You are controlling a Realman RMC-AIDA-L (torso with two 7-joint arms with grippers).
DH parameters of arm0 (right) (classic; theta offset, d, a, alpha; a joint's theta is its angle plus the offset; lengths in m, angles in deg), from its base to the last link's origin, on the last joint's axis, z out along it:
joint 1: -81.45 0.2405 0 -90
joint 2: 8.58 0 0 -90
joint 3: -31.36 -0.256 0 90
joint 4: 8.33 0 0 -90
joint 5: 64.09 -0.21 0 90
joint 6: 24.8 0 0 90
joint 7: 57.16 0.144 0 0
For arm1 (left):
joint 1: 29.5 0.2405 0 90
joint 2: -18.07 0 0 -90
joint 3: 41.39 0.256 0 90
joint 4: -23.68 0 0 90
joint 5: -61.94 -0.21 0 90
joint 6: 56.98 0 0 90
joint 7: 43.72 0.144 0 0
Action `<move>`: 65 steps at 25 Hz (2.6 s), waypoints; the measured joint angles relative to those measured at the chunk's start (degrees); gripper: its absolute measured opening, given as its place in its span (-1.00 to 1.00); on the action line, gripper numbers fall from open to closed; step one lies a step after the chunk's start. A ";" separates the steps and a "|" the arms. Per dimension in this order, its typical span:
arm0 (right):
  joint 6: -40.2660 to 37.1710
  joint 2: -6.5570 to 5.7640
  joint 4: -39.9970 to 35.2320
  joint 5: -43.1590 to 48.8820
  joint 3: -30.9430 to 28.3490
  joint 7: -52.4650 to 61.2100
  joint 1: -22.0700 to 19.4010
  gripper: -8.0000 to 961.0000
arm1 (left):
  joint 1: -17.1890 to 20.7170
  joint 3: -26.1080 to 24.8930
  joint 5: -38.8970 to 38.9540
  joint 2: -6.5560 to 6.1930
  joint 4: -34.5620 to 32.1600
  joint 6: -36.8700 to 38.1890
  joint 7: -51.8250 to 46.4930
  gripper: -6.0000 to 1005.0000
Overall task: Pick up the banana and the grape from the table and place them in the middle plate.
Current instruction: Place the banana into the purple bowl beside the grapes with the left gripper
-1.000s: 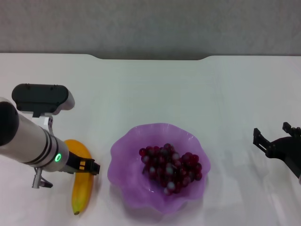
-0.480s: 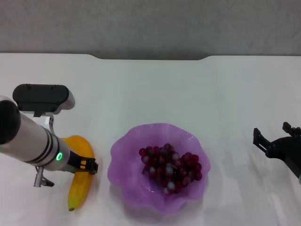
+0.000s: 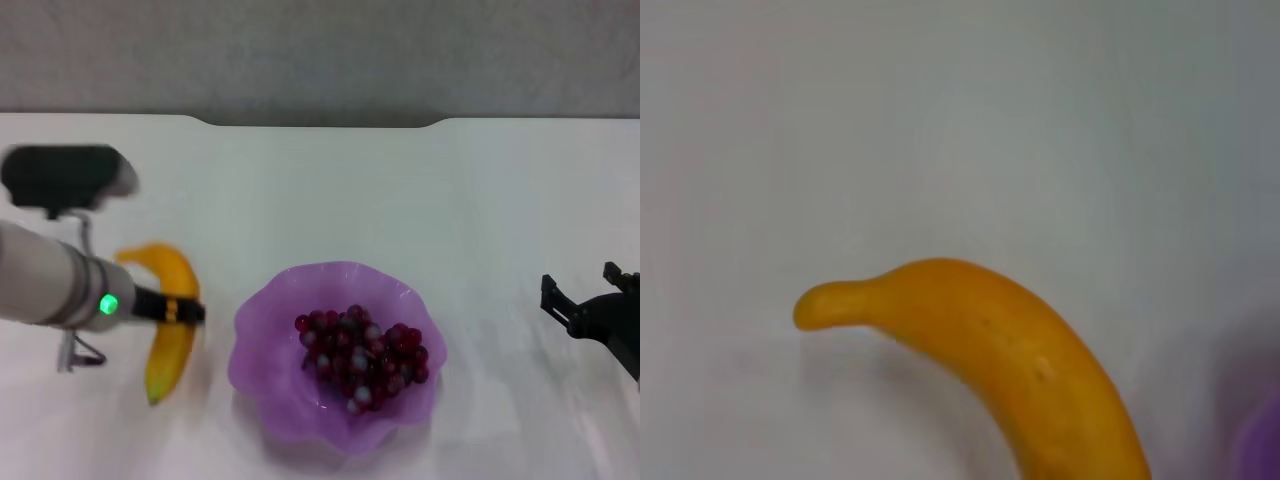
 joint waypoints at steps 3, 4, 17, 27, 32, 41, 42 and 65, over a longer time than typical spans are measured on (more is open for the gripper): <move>0.01 0.00 -0.31 -0.03 -0.20 0.00 -0.01 0.87 | 7.23 -2.59 2.00 0.13 11.29 1.98 3.13 -0.05; 0.02 0.00 -0.41 -0.11 -0.22 0.00 -0.03 0.87 | 8.74 -3.61 3.68 0.10 13.70 2.00 4.32 -0.05; 0.08 0.00 -0.94 0.06 -0.19 0.00 0.02 0.87 | 7.80 -17.84 48.75 0.05 4.62 -11.39 35.55 -0.05; 0.08 0.00 -1.09 -0.14 -0.11 0.00 0.07 0.87 | 5.65 -3.02 51.40 0.29 -4.43 1.98 39.61 -0.05; 0.08 0.00 -1.13 -0.04 -0.32 0.00 0.07 0.87 | 5.63 0.61 49.30 0.38 -5.19 6.66 38.71 -0.05; 0.08 0.00 -1.13 -0.13 -0.29 0.00 0.07 0.87 | 4.65 3.90 43.12 0.42 -7.22 11.80 33.78 -0.04; 0.08 0.00 -1.13 -0.13 -0.27 0.00 0.07 0.87 | 4.42 4.02 42.60 0.42 -7.50 11.84 33.19 -0.04; 0.08 0.09 -1.72 -0.32 -0.27 0.00 0.42 0.87 | 5.98 4.29 40.87 0.11 -1.26 12.59 35.51 0.66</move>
